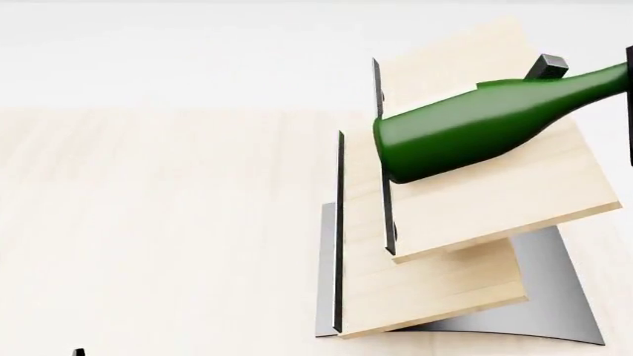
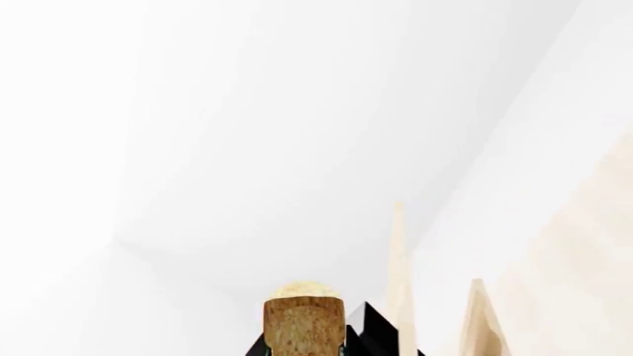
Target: Put the wine bottle on the wine rack.
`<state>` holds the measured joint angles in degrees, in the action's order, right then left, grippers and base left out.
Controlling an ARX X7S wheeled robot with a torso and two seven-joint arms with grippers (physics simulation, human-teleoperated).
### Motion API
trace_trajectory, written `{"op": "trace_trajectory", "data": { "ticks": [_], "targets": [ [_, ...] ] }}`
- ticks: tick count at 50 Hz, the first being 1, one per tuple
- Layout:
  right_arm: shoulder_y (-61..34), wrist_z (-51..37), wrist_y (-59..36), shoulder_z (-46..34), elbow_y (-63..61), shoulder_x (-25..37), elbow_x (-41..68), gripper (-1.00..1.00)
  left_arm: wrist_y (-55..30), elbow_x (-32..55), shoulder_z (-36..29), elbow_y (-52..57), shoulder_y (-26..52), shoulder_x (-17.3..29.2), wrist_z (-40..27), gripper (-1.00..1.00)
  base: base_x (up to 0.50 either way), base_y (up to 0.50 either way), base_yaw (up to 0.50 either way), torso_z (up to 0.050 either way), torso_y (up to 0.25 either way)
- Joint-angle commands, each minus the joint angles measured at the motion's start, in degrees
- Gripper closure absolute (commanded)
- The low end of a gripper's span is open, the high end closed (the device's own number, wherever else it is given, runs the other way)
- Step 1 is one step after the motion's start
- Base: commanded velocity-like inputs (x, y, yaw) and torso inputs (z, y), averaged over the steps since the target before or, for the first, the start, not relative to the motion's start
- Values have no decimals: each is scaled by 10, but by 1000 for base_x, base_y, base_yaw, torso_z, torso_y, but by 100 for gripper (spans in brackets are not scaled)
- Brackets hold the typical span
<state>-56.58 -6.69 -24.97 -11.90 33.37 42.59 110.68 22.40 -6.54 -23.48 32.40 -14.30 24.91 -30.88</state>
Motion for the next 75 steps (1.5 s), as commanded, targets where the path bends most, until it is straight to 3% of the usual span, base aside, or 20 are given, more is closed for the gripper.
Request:
{"op": "trace_trajectory", "data": {
  "ticks": [1, 40, 41, 75],
  "targets": [
    [-1, 21, -1, 13, 8, -1, -4, 100, 0, 0, -2, -1, 1, 1, -1, -100, 0, 0, 0, 0, 0],
    [-5, 60, -2, -8, 47, -15, -33, 100, -2, -1, -8, -3, 5, 3, -5, -100, 0, 0, 0, 0, 0],
    [-4, 60, -2, -8, 45, -15, -32, -100, -2, -2, -8, -2, 4, 3, -5, -100, 0, 0, 3, 0, 0],
    [2, 66, -3, -4, 39, -13, -32, -100, -5, -4, -13, 0, 5, 6, -8, -100, 0, 0, 0, 0, 0]
  ]
}}
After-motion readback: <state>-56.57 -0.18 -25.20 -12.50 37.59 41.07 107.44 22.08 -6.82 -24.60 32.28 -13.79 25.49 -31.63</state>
